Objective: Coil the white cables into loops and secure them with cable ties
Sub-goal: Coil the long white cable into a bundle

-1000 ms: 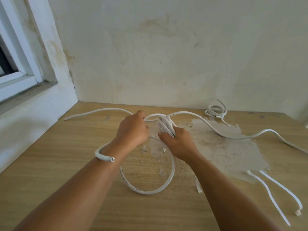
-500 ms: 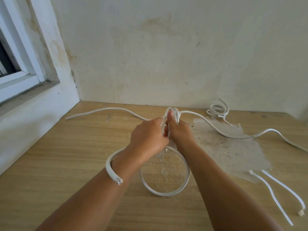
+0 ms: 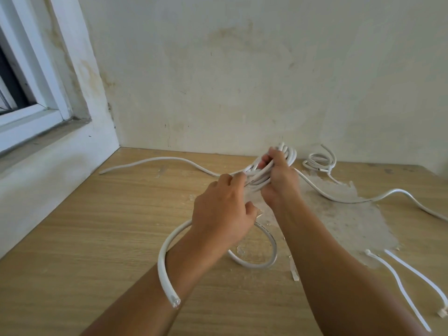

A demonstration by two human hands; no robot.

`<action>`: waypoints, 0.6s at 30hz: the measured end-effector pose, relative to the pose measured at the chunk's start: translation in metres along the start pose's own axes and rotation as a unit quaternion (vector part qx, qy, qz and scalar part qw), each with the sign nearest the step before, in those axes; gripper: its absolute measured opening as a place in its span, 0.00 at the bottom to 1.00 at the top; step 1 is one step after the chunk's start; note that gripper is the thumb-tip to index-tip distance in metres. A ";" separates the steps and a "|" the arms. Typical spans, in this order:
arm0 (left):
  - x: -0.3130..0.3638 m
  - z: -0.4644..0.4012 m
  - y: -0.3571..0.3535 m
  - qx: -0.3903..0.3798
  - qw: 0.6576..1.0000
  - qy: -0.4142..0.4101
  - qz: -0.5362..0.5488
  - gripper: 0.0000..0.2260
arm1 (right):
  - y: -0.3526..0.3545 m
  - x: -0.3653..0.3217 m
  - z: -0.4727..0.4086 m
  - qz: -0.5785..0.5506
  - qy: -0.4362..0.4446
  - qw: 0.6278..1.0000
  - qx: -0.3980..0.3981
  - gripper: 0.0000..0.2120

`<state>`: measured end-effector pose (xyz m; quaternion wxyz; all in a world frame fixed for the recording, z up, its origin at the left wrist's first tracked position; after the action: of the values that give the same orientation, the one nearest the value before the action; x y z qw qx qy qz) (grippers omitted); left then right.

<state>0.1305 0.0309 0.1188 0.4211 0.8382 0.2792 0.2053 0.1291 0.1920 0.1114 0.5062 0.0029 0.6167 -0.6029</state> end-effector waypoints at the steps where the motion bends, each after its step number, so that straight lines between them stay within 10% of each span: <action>1: -0.003 0.003 0.000 0.015 1.000 -0.010 -0.007 0.20 | 0.000 -0.005 0.000 -0.026 0.006 1.000 -0.003 0.06; 8: -0.044 0.011 -0.024 -0.044 0.995 -0.031 -0.084 0.39 | 0.001 -0.032 -0.011 -0.140 -0.006 0.989 -0.054 0.07; 18: -0.100 0.017 -0.067 0.148 0.984 -0.015 -0.098 0.16 | 0.014 -0.013 -0.007 -0.087 -0.039 0.993 -0.071 0.14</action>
<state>0.0441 -0.0103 0.0434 0.3142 0.8628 0.3812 0.1070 0.1398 0.2087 0.1077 0.4743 -0.1106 0.6355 -0.5991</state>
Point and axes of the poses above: each hand's wrist, its own z-axis away from the middle knuckle, its own y-axis out of the back of the hand, x = y × z, the point moved 3 cm from there along -z, towards the middle knuckle, and after that the axes turned 10 degrees about -z, right-handed, at the moved point
